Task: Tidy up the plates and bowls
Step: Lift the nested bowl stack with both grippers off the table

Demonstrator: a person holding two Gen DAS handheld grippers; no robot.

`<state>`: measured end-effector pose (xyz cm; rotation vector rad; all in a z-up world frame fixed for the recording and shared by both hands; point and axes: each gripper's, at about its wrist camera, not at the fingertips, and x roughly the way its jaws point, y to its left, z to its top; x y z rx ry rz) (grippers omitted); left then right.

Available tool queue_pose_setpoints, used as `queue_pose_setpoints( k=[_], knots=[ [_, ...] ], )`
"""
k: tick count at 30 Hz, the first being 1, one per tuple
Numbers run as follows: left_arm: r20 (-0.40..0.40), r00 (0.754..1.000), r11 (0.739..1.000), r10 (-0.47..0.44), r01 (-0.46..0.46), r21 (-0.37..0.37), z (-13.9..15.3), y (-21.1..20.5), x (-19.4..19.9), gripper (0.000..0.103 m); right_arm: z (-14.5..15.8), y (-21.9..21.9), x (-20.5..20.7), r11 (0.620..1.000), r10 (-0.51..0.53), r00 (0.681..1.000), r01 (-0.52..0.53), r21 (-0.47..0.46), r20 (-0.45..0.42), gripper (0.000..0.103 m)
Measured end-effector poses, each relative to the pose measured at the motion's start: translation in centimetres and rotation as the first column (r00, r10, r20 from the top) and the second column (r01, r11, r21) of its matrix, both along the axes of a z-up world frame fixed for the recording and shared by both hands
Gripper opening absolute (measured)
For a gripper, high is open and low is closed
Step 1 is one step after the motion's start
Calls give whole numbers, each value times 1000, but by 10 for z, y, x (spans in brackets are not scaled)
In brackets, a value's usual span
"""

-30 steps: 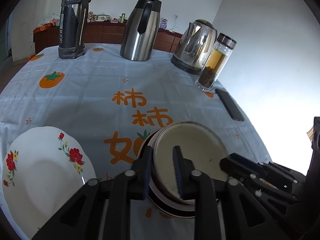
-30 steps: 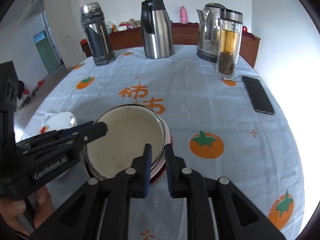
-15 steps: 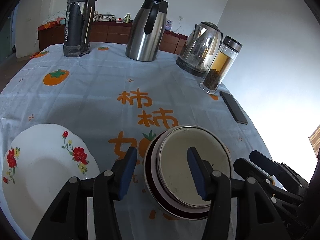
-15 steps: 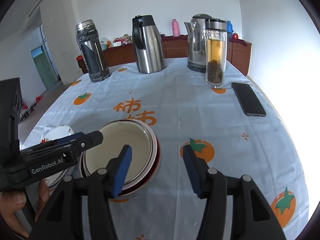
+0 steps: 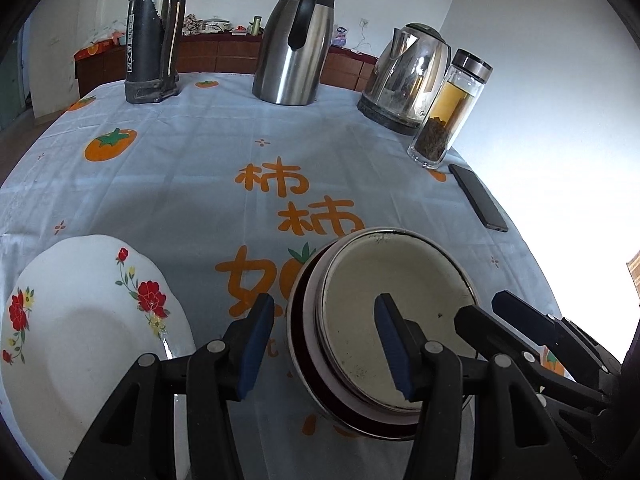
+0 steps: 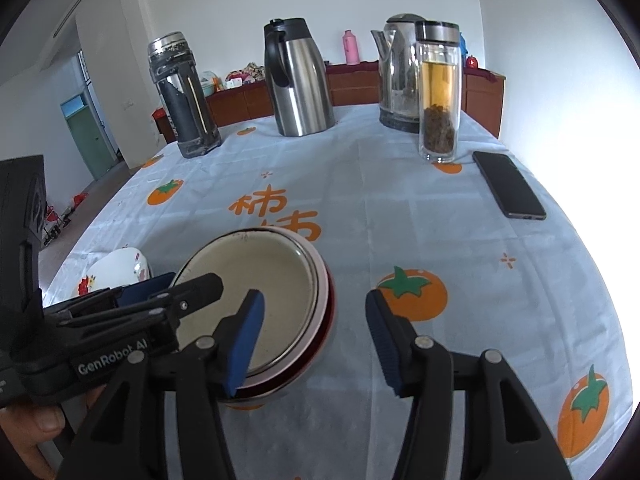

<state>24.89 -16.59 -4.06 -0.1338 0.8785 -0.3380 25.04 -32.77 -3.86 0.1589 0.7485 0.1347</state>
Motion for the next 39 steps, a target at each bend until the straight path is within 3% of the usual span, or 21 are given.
queue_pose_setpoints(
  k=[7, 16, 22, 26, 29, 39],
  knots=[
    [-18, 1000, 1000, -7, 7, 20, -6, -4, 0, 55, -9, 1, 4, 1000, -5, 1000, 5, 20, -23, 39],
    [-39, 999, 999, -22, 23, 23, -7, -3, -5, 55, -14, -1, 2, 999, 1, 999, 1, 45, -45, 39],
    [-108, 993, 999, -38, 39, 11, -18, -3, -1, 51, -15, 1, 5, 998, -4, 998, 8, 60, -60, 31],
    [-88, 996, 998, -28, 33, 59, -20, -8, -3, 47, -24, 2, 12, 996, 2, 995, 7, 94, -97, 30],
    [-87, 996, 998, -16, 21, 60, -20, -5, -2, 41, -22, 5, 8, 997, -9, 996, 16, 75, -92, 28],
    [-77, 996, 998, -36, 39, 40, -14, -7, -7, 40, -10, -4, 3, 996, -7, 995, 17, 87, -104, 22]
  ],
)
